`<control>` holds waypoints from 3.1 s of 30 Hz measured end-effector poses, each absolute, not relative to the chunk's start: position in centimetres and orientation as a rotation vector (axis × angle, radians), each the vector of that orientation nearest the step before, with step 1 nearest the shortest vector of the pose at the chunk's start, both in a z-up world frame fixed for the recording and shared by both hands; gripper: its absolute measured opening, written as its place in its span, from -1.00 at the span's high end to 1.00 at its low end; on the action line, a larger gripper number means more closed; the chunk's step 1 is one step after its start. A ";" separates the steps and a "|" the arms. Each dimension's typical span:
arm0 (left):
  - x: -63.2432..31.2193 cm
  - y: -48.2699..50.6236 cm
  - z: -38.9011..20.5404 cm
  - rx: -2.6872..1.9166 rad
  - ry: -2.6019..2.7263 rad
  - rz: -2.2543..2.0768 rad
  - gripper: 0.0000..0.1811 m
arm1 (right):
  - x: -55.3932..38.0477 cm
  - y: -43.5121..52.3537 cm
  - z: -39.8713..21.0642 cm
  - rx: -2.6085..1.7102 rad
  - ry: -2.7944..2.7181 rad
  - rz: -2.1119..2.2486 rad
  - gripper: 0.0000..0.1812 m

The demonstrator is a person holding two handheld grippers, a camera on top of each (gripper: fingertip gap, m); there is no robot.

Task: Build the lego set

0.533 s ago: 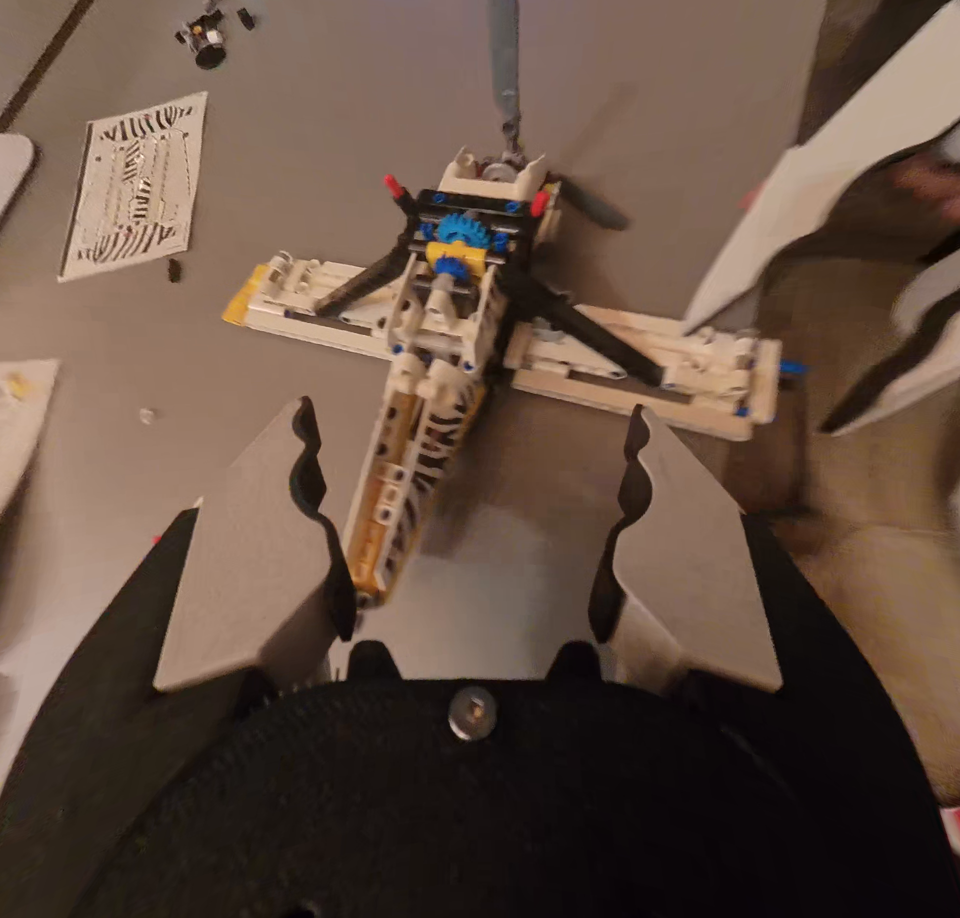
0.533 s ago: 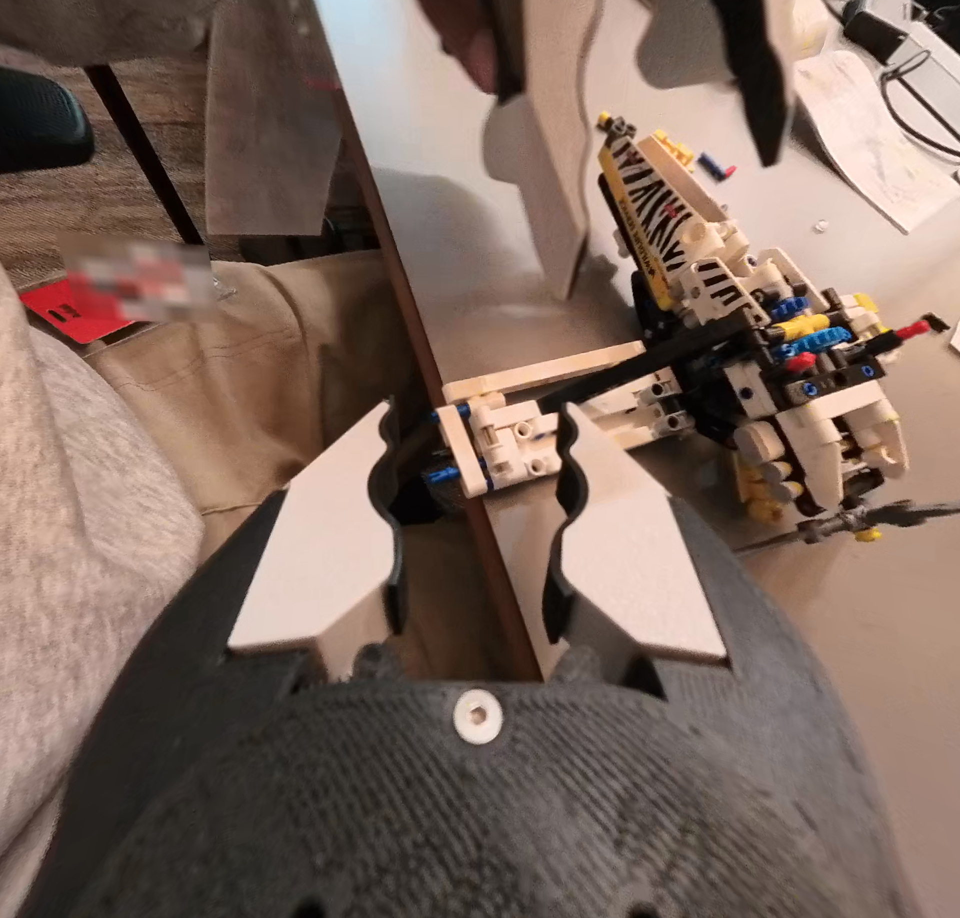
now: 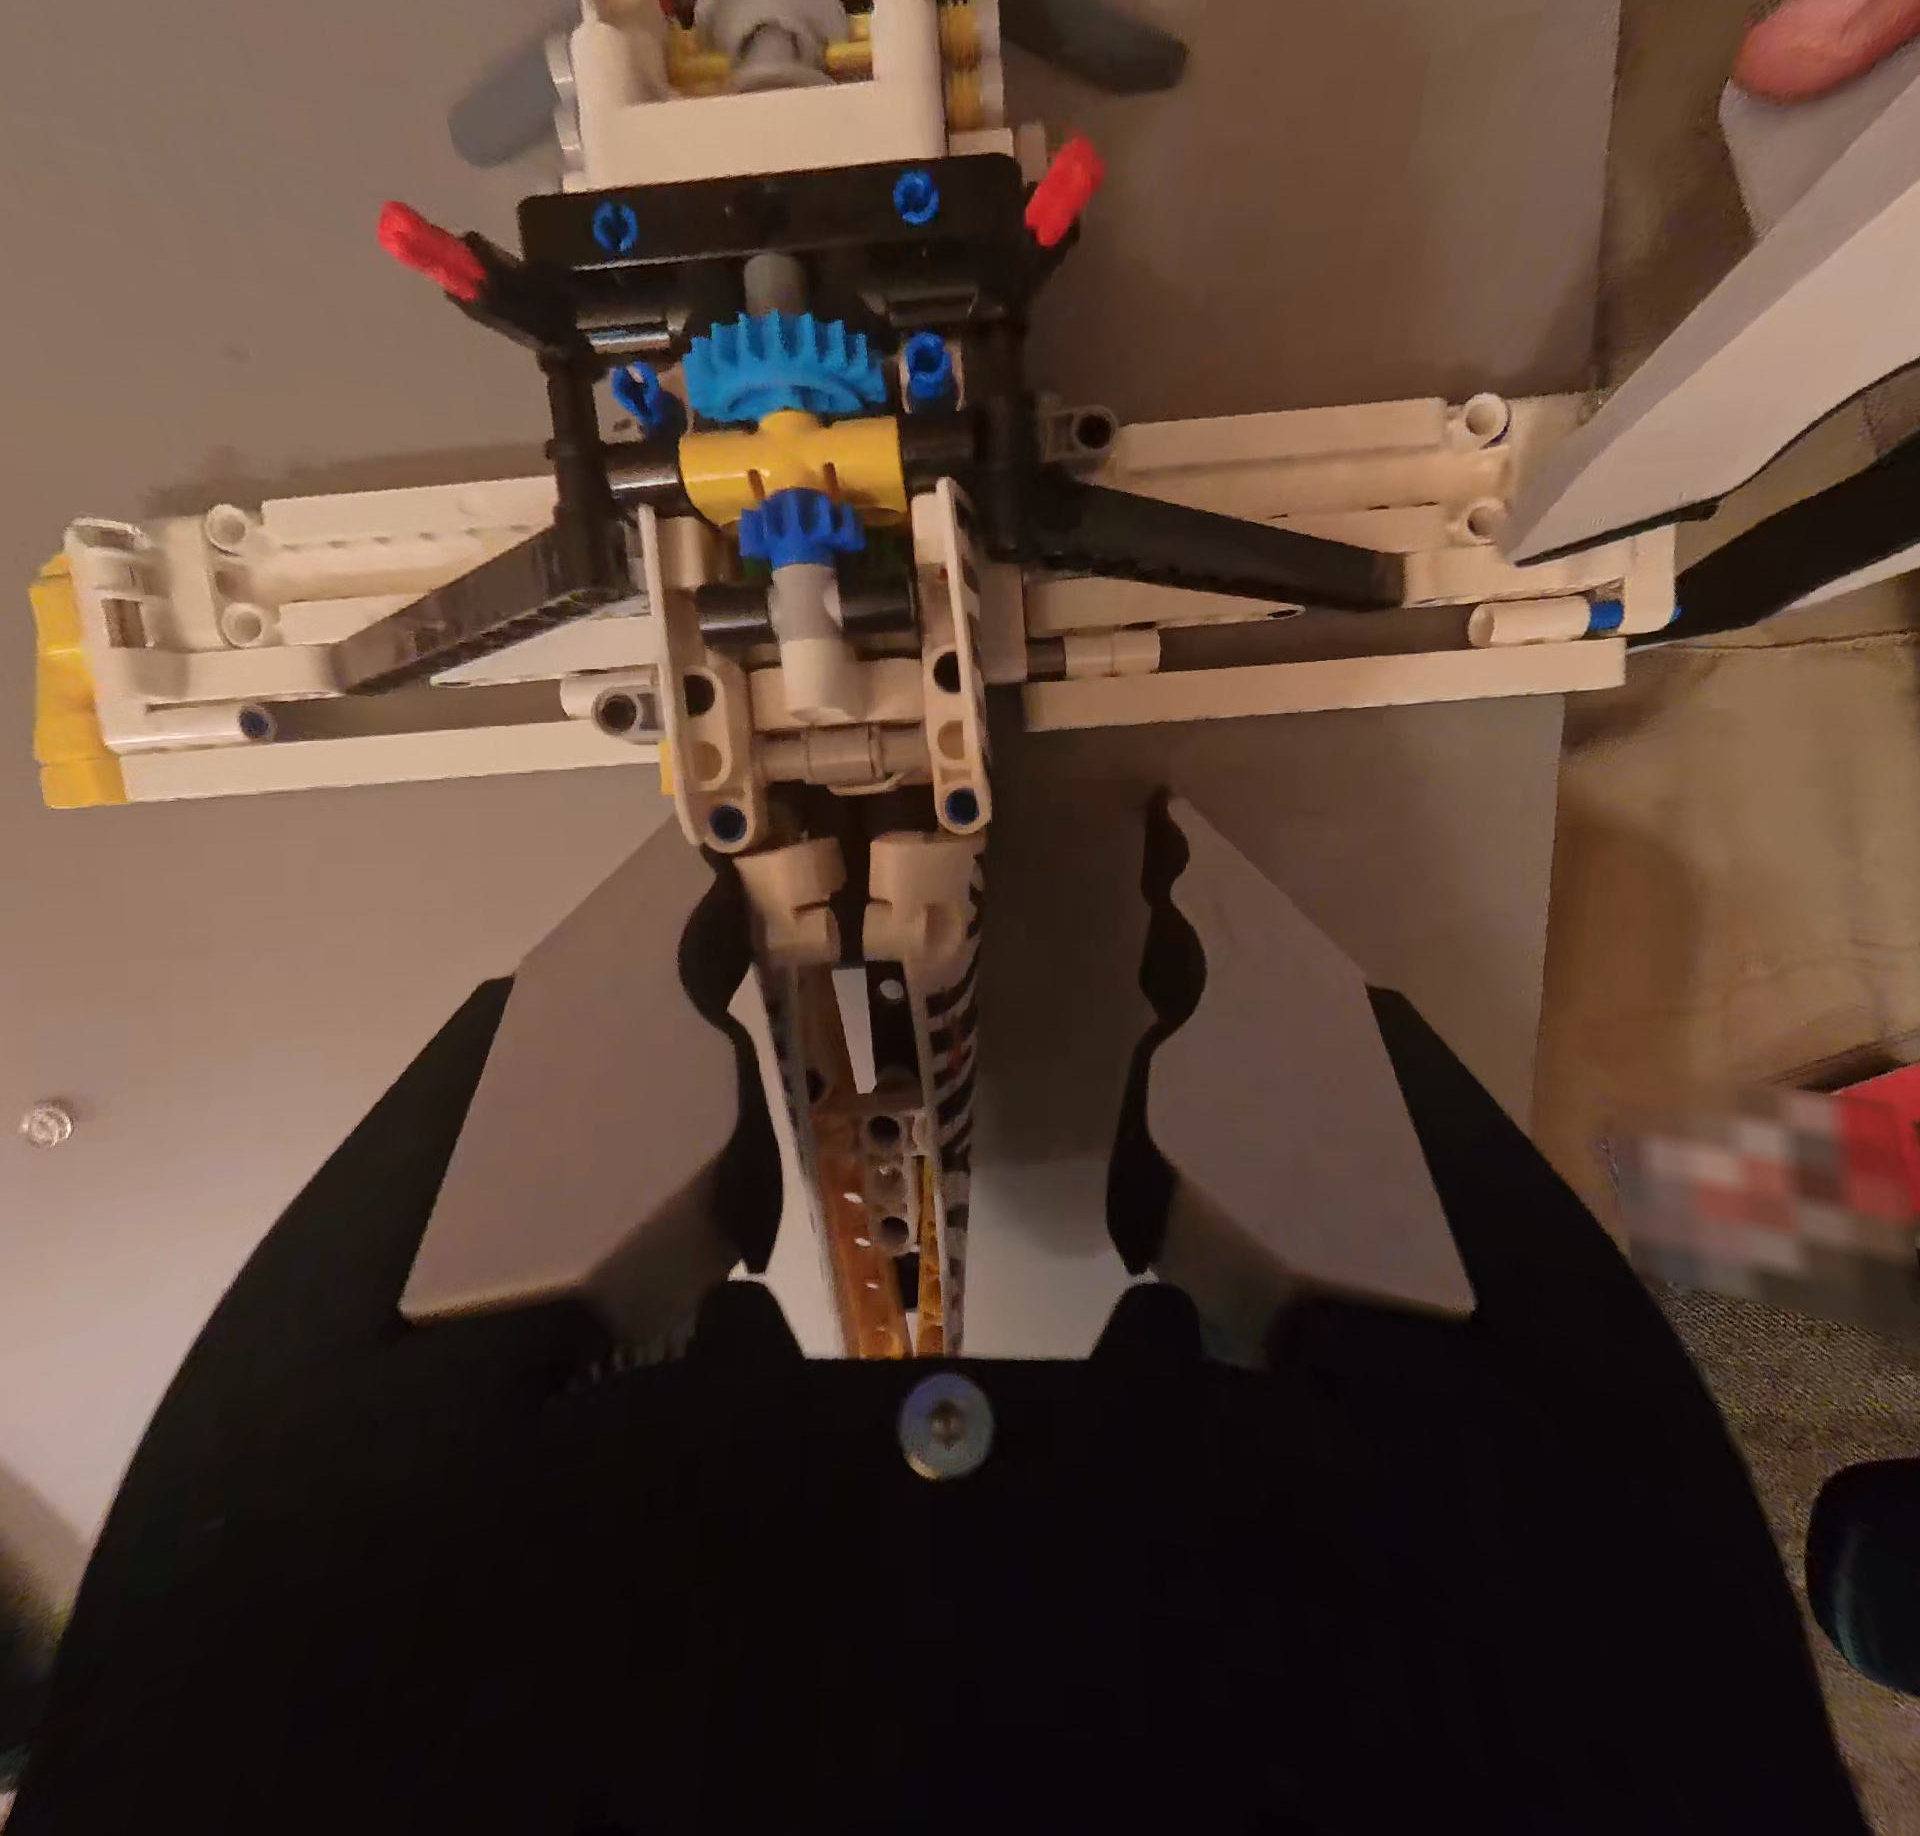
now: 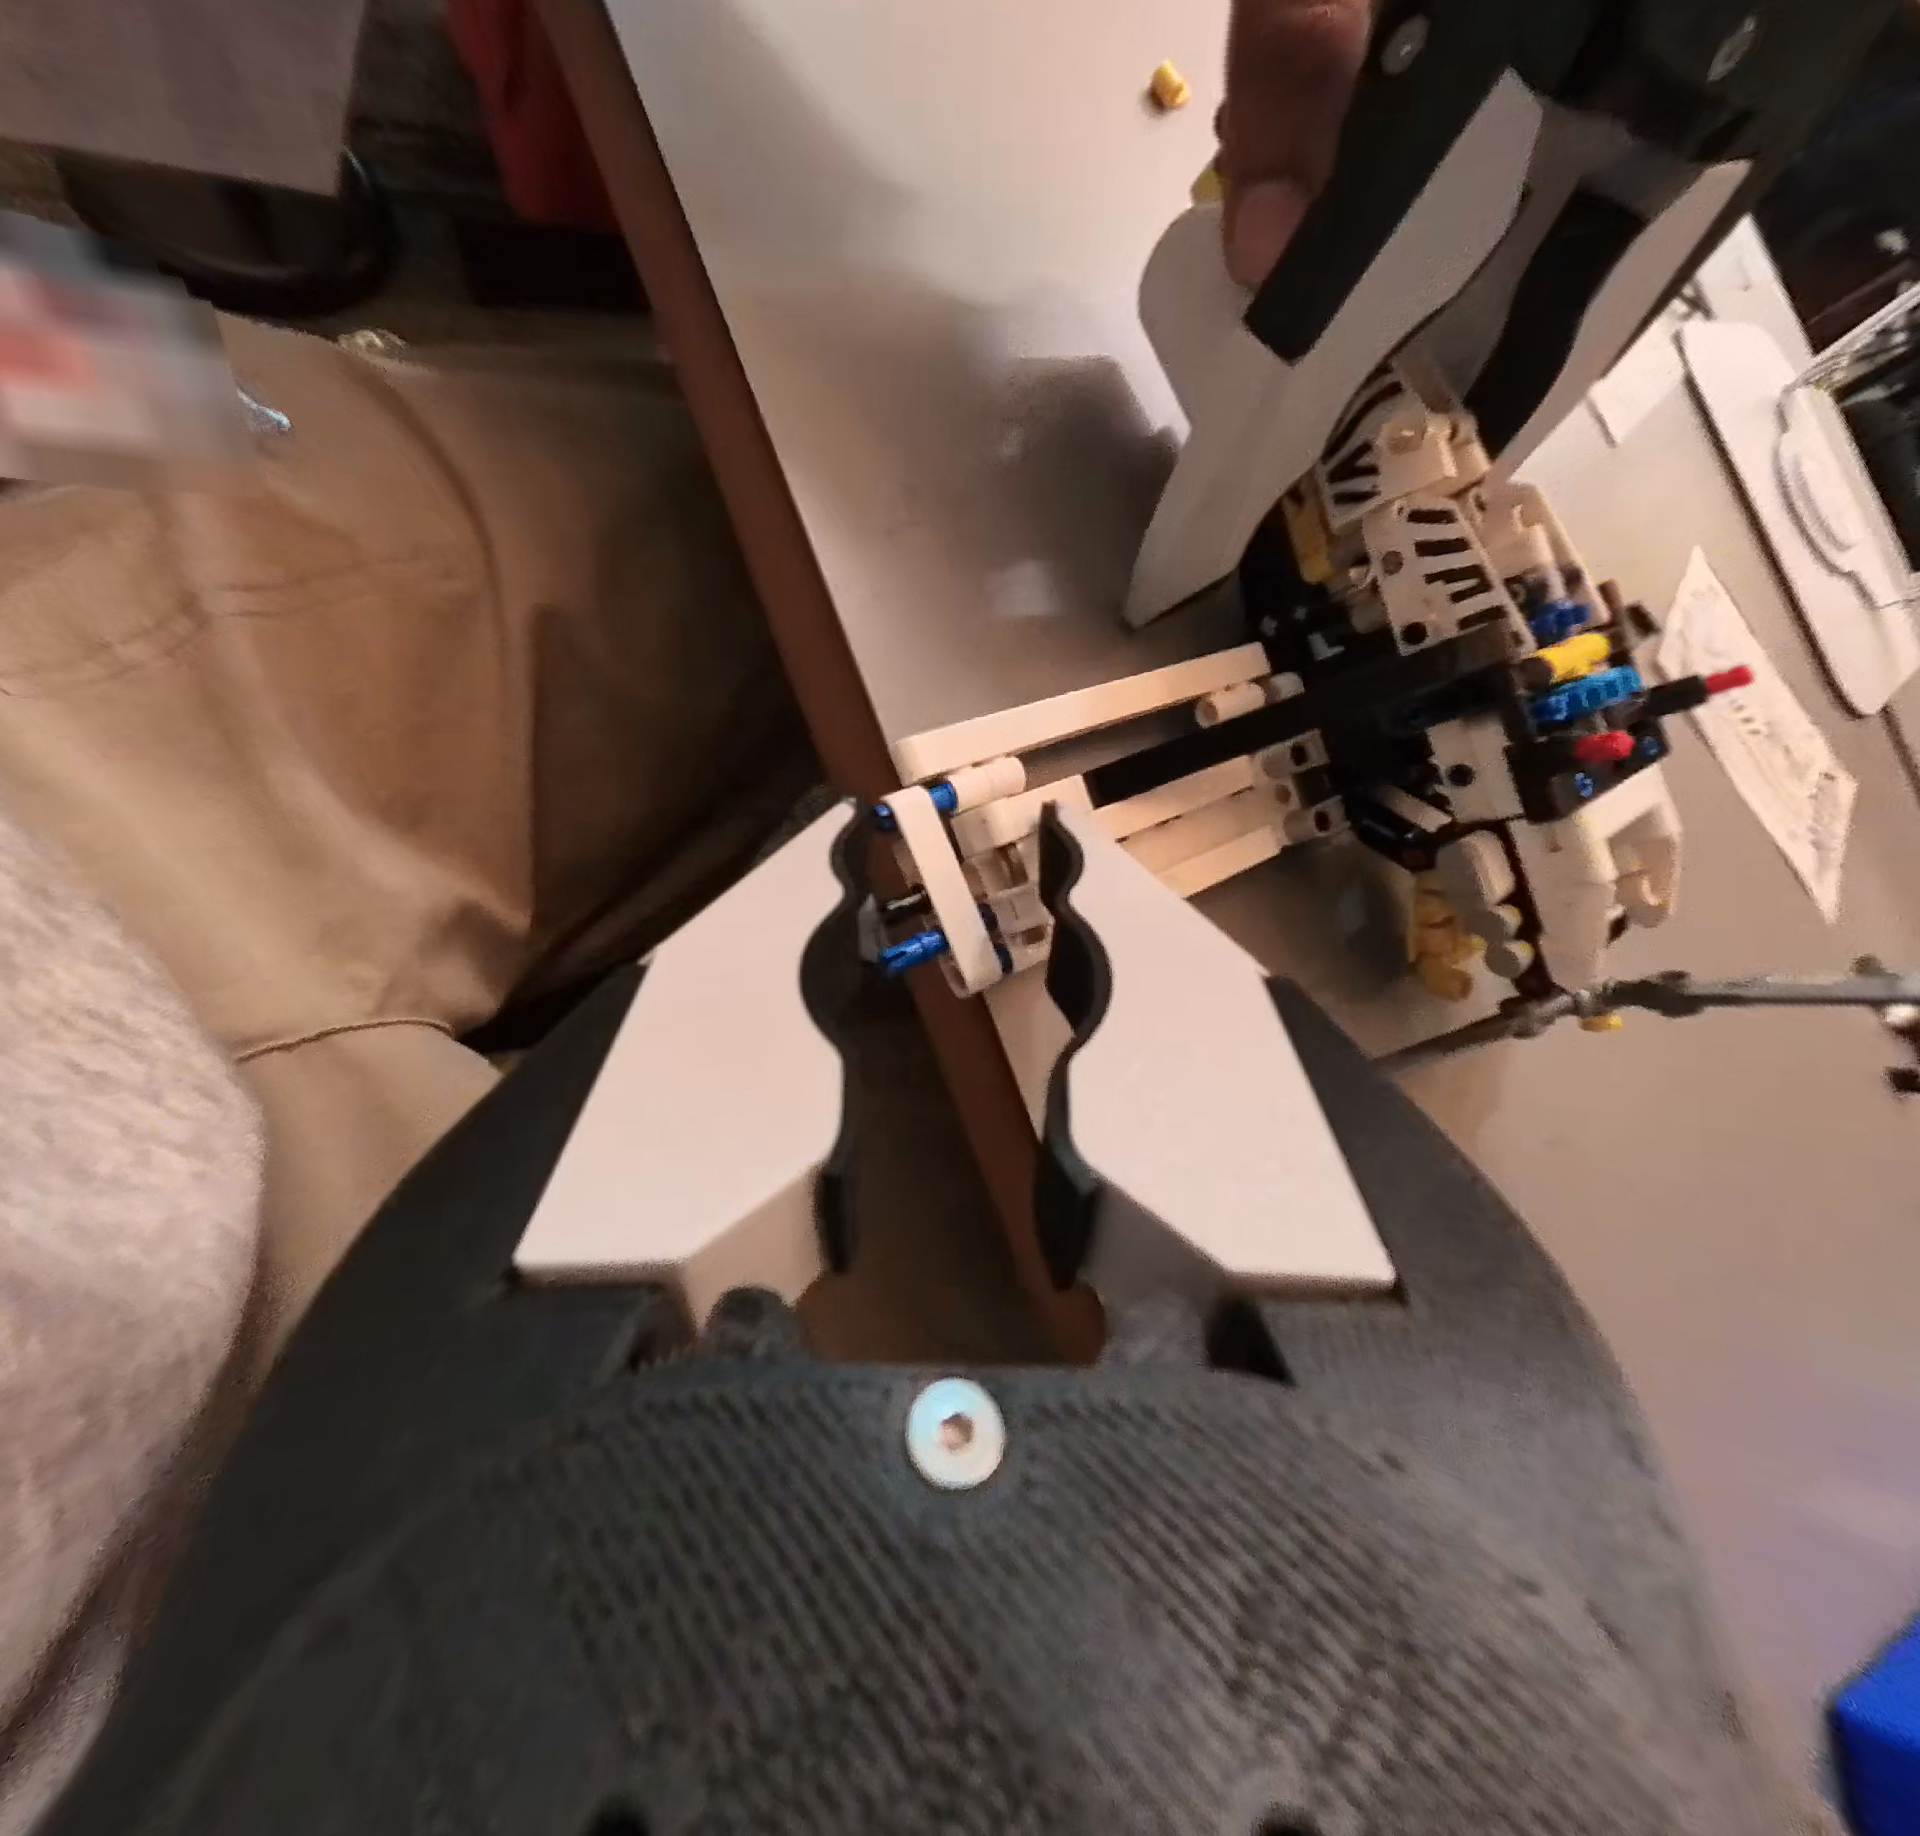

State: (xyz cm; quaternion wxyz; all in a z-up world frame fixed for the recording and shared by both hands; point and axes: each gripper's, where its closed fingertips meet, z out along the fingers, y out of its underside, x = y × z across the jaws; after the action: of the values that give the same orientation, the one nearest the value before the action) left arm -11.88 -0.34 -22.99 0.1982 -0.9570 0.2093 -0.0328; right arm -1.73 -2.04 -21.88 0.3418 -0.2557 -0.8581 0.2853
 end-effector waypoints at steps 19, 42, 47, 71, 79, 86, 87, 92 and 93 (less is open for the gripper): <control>-12.1 -0.1 -22.9 -2.700 0.507 -0.091 0.43 | -0.7 -1.9 -21.8 -0.463 -2.163 0.564 0.68; -11.8 0.1 -22.8 -2.726 0.463 -0.065 0.53 | 0.2 -0.5 -21.4 -0.694 -2.172 0.760 0.74; -11.6 0.2 -22.8 -2.732 0.470 -0.048 0.53 | 0.1 -0.8 -21.7 -0.799 -2.232 0.829 0.75; -11.7 0.1 -22.9 -2.765 0.490 -0.056 0.52 | -0.3 -0.8 -22.1 -0.758 -2.290 0.770 0.73; -12.2 -0.1 -22.8 -2.775 0.474 0.028 0.44 | -0.1 -0.6 -21.3 -0.805 -2.228 0.913 0.33; -14.0 -1.1 -21.4 -2.761 0.419 0.230 0.13 | 0.3 0.9 -21.4 -0.824 -2.225 1.012 0.30; -14.2 -1.3 -20.7 -2.742 0.390 0.271 0.09 | 0.4 0.9 -21.4 -0.822 -2.231 1.050 0.30; -12.8 -2.6 -15.7 -2.525 0.176 0.398 0.05 | 0.5 1.6 -20.8 -0.802 -2.212 1.260 0.38; -11.5 -3.0 -15.2 -2.479 0.136 0.358 0.07 | 0.4 1.8 -20.6 -0.807 -2.208 1.296 0.43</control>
State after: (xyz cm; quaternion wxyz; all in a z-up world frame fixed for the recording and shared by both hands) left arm -11.48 -2.96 -15.23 0.3113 -0.9392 0.0514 0.1356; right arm 0.42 1.77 -20.63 0.2266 -0.2929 -0.8010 0.4703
